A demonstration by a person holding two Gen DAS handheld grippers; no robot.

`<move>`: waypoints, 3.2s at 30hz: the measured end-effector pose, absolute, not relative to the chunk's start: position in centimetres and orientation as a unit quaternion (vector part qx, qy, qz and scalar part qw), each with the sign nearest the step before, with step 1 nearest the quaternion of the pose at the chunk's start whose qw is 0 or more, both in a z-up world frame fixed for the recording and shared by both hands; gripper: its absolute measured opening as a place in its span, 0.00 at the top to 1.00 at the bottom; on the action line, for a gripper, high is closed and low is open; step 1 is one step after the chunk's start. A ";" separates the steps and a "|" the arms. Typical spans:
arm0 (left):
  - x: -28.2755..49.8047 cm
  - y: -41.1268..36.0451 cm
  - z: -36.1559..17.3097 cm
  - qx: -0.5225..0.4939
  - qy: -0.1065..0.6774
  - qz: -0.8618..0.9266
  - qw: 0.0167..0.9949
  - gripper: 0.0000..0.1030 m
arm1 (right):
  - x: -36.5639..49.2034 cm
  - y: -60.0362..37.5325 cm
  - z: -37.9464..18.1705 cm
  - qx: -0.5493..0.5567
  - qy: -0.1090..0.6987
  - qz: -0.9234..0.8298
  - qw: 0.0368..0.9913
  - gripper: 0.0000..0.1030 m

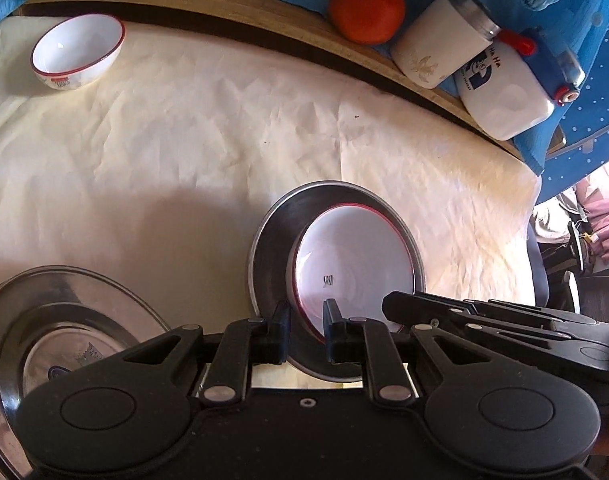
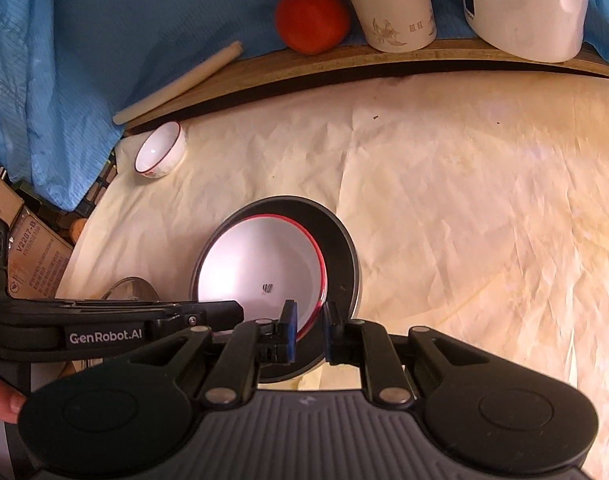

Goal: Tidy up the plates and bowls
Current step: 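Lower the white bowl into the steel bowl and open both tools, then move both tools to the second white red-rimmed bowl and close on its rim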

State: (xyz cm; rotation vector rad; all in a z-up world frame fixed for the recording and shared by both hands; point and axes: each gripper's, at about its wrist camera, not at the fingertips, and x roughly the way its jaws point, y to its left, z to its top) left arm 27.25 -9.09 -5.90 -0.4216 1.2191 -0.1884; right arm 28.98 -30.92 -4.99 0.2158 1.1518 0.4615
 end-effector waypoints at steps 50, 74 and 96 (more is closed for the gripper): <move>28.0 -8.8 -5.8 -0.202 0.572 -0.070 0.792 0.77 | 29.7 -30.6 -5.3 0.113 0.543 0.215 0.804 0.73; 27.3 -4.2 -2.9 -0.217 0.512 -0.002 0.831 0.20 | 29.7 -31.0 -2.8 0.129 0.500 0.222 0.827 0.13; 29.4 6.7 -5.8 -0.342 0.449 0.216 0.797 0.02 | 36.4 -23.8 -3.0 0.089 0.484 0.268 0.828 0.00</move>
